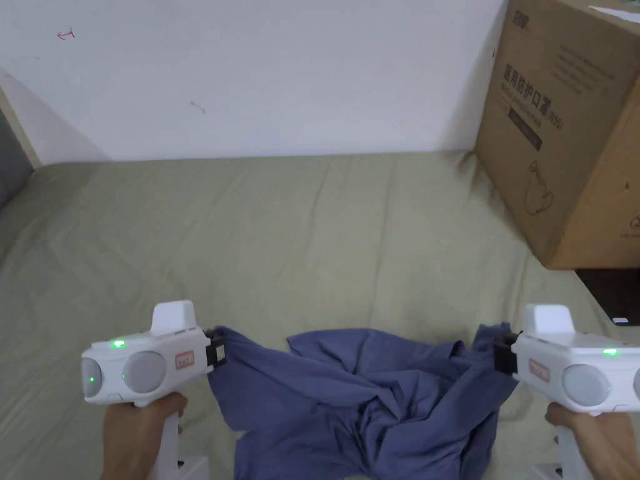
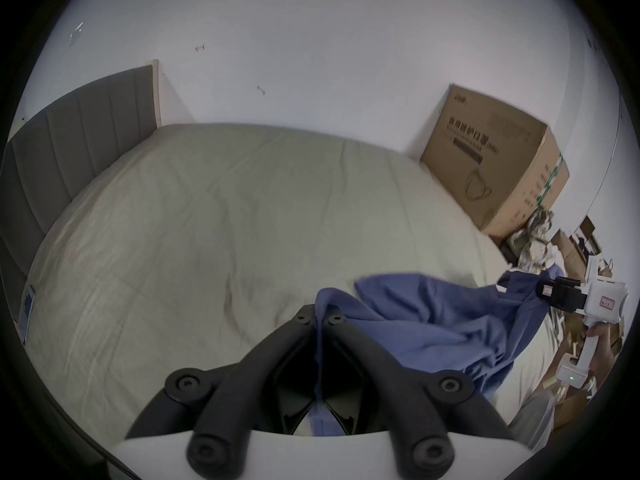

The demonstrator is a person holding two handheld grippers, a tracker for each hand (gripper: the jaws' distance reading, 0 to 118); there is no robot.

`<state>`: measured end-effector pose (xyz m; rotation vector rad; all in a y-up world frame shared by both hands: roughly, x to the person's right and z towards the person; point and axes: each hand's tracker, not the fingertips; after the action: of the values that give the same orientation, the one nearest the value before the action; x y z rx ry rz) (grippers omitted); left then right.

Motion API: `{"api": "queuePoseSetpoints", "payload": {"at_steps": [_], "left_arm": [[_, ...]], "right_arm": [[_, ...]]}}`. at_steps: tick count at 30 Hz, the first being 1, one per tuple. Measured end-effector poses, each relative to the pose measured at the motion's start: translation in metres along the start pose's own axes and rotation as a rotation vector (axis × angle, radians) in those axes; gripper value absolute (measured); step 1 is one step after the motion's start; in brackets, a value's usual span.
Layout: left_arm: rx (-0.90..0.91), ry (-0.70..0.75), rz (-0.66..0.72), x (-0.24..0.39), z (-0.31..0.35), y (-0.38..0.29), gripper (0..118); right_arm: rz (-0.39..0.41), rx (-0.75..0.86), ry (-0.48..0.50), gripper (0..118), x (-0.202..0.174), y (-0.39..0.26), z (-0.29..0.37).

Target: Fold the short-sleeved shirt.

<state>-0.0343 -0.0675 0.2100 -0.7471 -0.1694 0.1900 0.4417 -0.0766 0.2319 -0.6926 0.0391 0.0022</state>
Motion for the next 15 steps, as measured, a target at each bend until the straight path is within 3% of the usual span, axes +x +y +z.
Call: {"api": "queuePoseSetpoints", "payload": {"at_steps": [6,15], "left_arm": [[0.138,0.057,-0.041,-0.007,0.036,0.080,0],[0.344,0.177,-0.035,-0.032,0.100,0.205,0]], "right_arm": [[0.049,0.174,-0.029,8,0.009,0.087,0.044],[0.046,0.403,-0.075,8,0.019,0.206,0.075]]}}
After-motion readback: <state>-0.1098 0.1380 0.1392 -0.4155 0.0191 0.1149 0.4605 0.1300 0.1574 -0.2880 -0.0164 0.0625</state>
